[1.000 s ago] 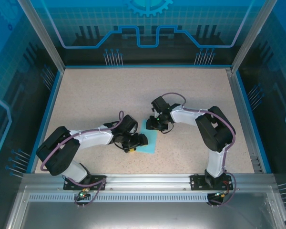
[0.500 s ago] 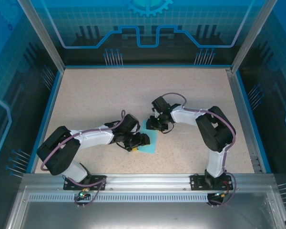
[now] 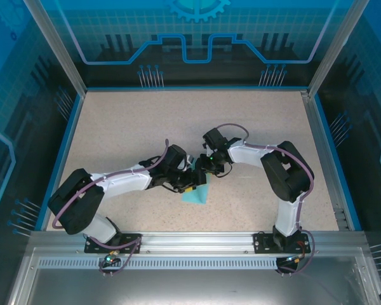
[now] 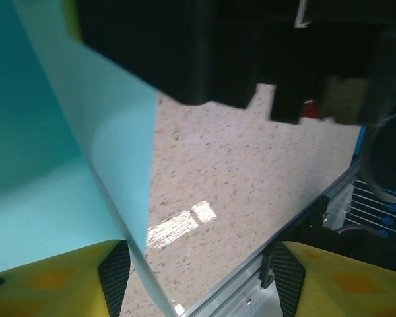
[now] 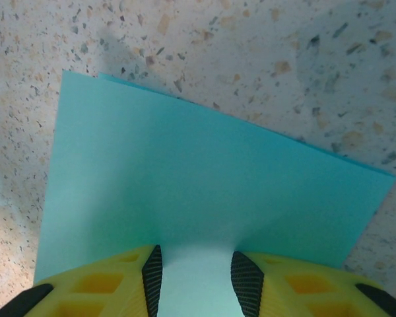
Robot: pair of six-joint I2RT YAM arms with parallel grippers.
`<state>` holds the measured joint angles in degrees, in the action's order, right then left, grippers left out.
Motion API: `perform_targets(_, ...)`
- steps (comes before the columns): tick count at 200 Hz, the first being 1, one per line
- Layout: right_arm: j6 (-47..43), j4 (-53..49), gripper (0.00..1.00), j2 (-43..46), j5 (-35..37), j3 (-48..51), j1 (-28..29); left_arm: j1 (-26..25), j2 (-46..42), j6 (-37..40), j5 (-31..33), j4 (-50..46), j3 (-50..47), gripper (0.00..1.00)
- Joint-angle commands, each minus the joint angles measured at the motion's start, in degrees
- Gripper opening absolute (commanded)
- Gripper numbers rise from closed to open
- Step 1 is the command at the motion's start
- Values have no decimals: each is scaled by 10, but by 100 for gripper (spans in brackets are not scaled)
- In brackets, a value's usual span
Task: Fold a paper plane with a square sheet of paper (pick it up from the middle)
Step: Fold the triangle a second time at the center of the table.
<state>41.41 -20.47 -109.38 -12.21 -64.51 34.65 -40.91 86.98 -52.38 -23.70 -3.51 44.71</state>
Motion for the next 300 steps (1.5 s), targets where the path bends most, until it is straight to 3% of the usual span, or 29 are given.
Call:
perform_targets(1,-6,-13,40,-72,33,34,-7,-3,7,13,-13,14,17,62)
perform_targets(48,-18,13,38,-31,-43,41,-25,-2,41,21,13,32,17,52)
perform_targets(99,-37,69,40,67,-156,63,-60,3,50,23,39,33,7,49)
perform_targets(129,-34,51,45,146,-139,103,-74,6,53,14,55,39,-6,46)
perform_targets(180,-35,15,43,247,-118,198,-72,7,65,6,59,55,-13,43)
perform_targets(237,-40,34,36,234,-143,211,-36,8,64,4,69,53,-16,37)
perform_targets(300,-39,66,34,176,-167,190,-19,8,57,4,72,46,-22,36)
